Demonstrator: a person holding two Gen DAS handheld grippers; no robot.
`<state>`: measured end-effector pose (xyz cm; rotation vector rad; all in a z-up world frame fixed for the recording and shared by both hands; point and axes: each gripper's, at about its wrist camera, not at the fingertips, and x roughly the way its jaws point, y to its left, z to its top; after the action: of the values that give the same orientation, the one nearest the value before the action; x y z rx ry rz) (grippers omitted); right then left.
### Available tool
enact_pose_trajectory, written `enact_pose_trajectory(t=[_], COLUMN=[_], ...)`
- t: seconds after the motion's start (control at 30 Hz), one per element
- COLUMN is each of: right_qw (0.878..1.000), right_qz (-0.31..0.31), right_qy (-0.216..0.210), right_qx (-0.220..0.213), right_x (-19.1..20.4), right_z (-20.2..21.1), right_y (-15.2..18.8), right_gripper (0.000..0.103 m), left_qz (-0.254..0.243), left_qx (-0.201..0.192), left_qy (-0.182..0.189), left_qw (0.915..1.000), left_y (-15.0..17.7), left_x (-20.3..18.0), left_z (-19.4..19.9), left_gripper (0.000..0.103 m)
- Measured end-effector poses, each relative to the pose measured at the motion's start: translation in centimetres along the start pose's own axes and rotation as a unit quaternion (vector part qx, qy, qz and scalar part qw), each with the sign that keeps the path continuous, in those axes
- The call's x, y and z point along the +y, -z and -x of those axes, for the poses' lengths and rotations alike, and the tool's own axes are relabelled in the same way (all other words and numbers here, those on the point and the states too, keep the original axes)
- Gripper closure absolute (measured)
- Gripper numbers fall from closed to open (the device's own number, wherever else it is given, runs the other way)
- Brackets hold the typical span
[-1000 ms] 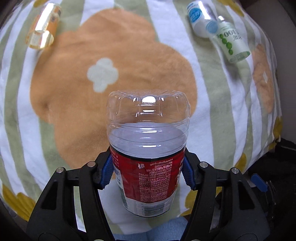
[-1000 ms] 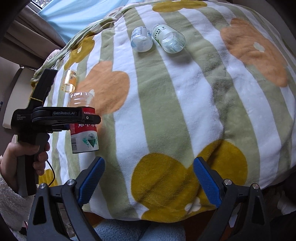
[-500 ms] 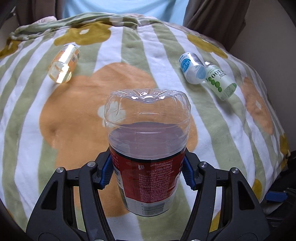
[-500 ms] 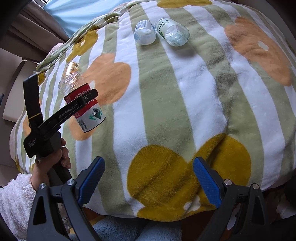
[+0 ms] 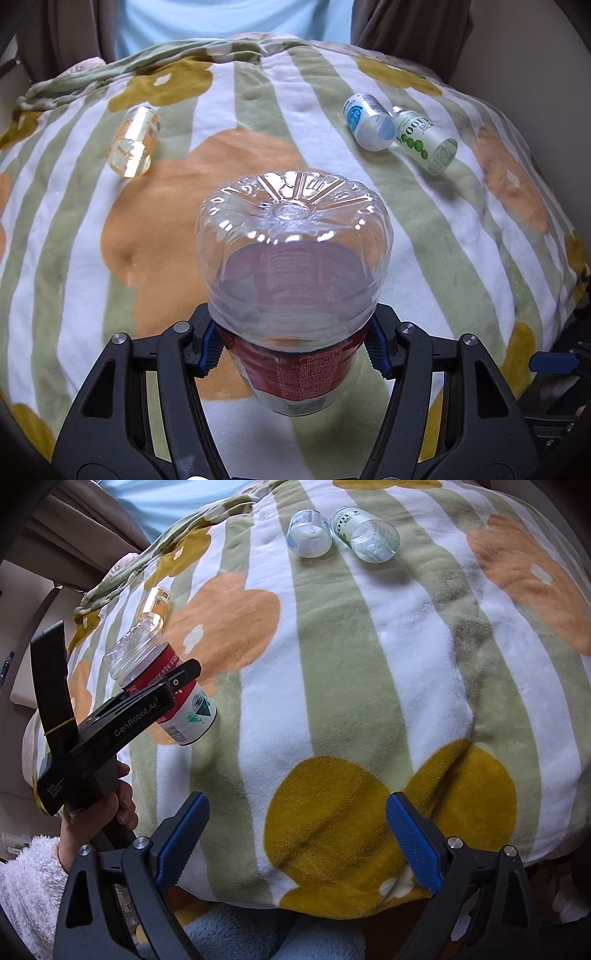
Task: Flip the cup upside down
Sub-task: 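Rotate the held bottle with the left gripper until its base faces up, then lower the inverted bottle onto the bed and open the left gripper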
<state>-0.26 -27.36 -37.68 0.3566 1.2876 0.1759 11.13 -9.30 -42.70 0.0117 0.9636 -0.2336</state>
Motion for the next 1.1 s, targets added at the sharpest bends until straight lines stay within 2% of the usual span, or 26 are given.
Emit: enact_pose_trajectory(t=[0.07, 0.37, 0.67, 0.73, 0.8, 0.83, 1.1], right_qw=[1.0, 1.0, 1.0, 1.0, 1.0, 1.0, 1.0], right_qz=[0.004, 0.014, 0.014, 0.016, 0.017, 0.017, 0.02], right_qy=[-0.001, 0.0, 0.001, 0.0, -0.001, -0.002, -0.005], right_qx=[0.0, -0.001, 0.015, 0.017, 0.017, 0.016, 0.011], right_x=[0.2, 0.1, -0.3, -0.2, 0.0, 0.1, 0.9], right_z=[-0.1, -0.6, -2.1, -2.2, -2.2, -2.2, -2.3], right_y=[0.0, 0.4, 1.7, 1.7, 1.6, 1.6, 1.5], right_gripper=[0.008, 0.008, 0.008, 0.008, 0.008, 0.008, 0.008], left_qz=[-0.002, 0.008, -0.012, -0.018, -0.016, -0.015, -0.021], left_qx=[-0.005, -0.091, -0.076, -0.063, -0.054, -0.058, -0.069], left_qy=[0.0, 0.003, -0.007, -0.004, 0.002, 0.002, 0.004], left_qw=[1.0, 0.9958, 0.997, 0.9978, 0.9984, 0.9982, 0.9974], left_y=[0.2, -0.3, 1.5, 1.4, 1.4, 1.3, 0.9], left_x=[0.0, 0.7, -0.3, -0.6, -0.6, -0.6, -0.3], left_z=[0.3, -0.2, -0.8, -0.5, -0.3, -0.1, 1.0], left_gripper=[0.044, 0.044, 0.043, 0.038, 0.011, 0.006, 0.004])
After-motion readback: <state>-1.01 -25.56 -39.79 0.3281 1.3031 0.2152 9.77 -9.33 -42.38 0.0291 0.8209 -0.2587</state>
